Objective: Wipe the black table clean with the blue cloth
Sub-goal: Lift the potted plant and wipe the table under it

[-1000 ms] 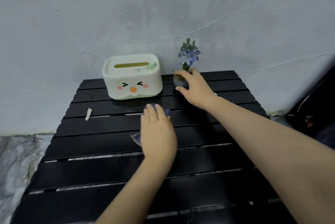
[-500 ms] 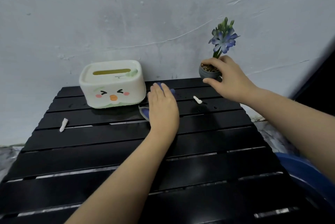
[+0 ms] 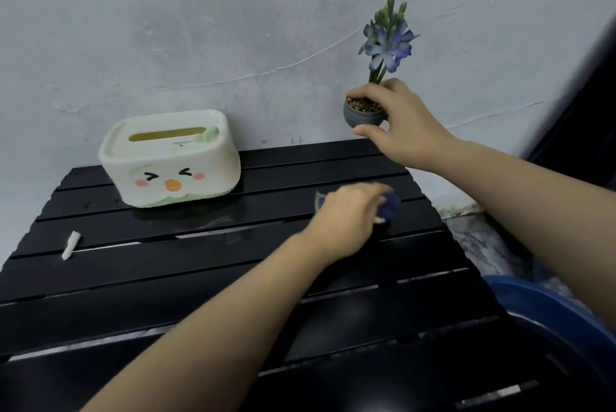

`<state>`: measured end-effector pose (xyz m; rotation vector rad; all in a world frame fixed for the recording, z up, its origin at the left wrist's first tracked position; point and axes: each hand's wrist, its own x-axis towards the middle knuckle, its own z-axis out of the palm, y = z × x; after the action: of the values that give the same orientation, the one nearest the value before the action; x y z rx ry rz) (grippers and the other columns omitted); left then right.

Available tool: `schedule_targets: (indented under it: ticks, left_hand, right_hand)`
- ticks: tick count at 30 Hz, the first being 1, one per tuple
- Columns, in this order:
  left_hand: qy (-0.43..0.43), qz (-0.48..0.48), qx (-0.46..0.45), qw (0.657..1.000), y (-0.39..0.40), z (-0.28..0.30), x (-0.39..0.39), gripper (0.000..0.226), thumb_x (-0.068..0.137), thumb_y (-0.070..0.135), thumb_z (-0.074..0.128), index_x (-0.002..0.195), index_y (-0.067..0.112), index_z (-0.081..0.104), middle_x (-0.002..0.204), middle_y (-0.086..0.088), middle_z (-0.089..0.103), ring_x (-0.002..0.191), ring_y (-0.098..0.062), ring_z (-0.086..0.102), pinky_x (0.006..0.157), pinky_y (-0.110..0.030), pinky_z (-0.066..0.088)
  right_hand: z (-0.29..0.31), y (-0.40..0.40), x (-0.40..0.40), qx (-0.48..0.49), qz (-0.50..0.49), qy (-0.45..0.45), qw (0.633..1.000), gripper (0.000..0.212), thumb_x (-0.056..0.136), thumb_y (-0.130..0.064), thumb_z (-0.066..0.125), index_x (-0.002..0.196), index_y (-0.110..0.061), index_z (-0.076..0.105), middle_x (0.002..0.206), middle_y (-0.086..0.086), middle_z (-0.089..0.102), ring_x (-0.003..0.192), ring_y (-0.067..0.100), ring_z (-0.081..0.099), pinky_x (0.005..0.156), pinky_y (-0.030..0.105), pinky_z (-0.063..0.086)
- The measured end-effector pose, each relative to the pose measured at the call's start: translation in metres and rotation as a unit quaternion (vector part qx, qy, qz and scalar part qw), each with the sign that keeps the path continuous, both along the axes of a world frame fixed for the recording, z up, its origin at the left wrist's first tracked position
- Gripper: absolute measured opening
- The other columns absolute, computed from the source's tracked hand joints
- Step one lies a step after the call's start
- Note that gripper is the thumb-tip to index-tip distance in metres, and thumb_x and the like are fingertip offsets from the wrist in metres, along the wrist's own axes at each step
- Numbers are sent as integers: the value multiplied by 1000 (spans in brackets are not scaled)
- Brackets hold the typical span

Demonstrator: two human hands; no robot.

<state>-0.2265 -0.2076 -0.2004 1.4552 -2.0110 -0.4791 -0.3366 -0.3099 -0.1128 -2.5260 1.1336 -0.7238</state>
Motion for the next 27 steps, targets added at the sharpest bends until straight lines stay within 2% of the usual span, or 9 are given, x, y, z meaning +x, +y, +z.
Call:
schedule_targets:
  ticks: [3, 5, 7, 9, 12, 14, 16, 23, 27]
  left_hand:
    - [39, -62, -9, 997, 24, -5, -19, 31, 102, 12, 47, 128, 12, 64, 123, -8, 70, 115, -27, 64, 96, -38, 50]
    - [103, -75, 2, 992, 31, -3, -20, 30, 103, 11, 47, 126, 10, 65, 121, -3, 72, 112, -17, 66, 97, -31, 50]
    - [206, -46, 18, 977, 27, 4, -9, 27, 102, 5, 48, 120, 5, 68, 113, 2, 73, 101, -4, 68, 95, -17, 51]
    - [264, 51, 1, 963, 11, 12, 14, 27, 101, 2, 48, 117, 6, 70, 105, 5, 73, 93, 2, 68, 95, -17, 52]
    - [150, 203, -57, 966, -16, 14, 60, 26, 101, 11, 47, 117, 12, 67, 105, 12, 68, 93, 8, 61, 86, -9, 46]
    - [-42, 255, -24, 966, -30, -1, 81, 32, 103, 25, 41, 128, 9, 54, 127, -3, 60, 115, -15, 55, 97, -24, 39]
    - [-197, 293, 44, 934, -40, -17, 82, 47, 105, 32, 32, 143, 5, 40, 144, -16, 45, 132, -32, 42, 112, -40, 31]
    - [-236, 339, 90, 906, -81, -20, 40, 44, 98, 10, 43, 141, 1, 39, 143, -25, 43, 133, -37, 41, 112, -40, 33]
    - [-202, 254, 49, 945, -90, -16, 20, 35, 96, 13, 49, 131, 10, 50, 134, -12, 50, 124, -28, 49, 103, -36, 37]
  right_hand:
    - [1, 1, 1, 3, 0, -2, 1000, 47, 90, -15, 69, 135, -20, 54, 125, 13, 47, 113, 26, 52, 94, 14, 30]
    - [1, 1, 0, 1, 1, 1, 1000, 47, 91, -14, 69, 135, -20, 54, 126, 13, 47, 113, 25, 52, 94, 13, 30]
    - [1, 1, -1, -5, 2, 0, 1000, 47, 89, -12, 70, 134, -19, 55, 125, 15, 48, 112, 26, 52, 88, 5, 30]
    - [1, 0, -3, -7, 0, -6, 1000, 47, 89, -11, 70, 133, -18, 56, 124, 15, 48, 111, 26, 52, 84, -3, 28]
    - [0, -3, -8, -3, -5, -5, 1000, 46, 90, -14, 69, 134, -21, 55, 125, 13, 47, 109, 23, 51, 84, -1, 31]
    - [-1, -6, -12, 1, -8, -7, 1000, 46, 91, -15, 68, 134, -22, 55, 125, 11, 47, 108, 21, 51, 83, -3, 30]
    - [-4, -9, -14, 3, -13, -11, 1000, 45, 91, -15, 68, 133, -23, 54, 125, 10, 47, 108, 20, 51, 84, -2, 28]
    - [-10, -16, -32, -4, -13, 8, 1000, 45, 92, -16, 67, 134, -23, 54, 125, 10, 48, 107, 18, 50, 87, 0, 28]
    - [-7, -21, -40, -12, -27, 13, 999, 45, 91, -15, 68, 133, -21, 55, 124, 11, 48, 104, 18, 49, 86, -5, 27]
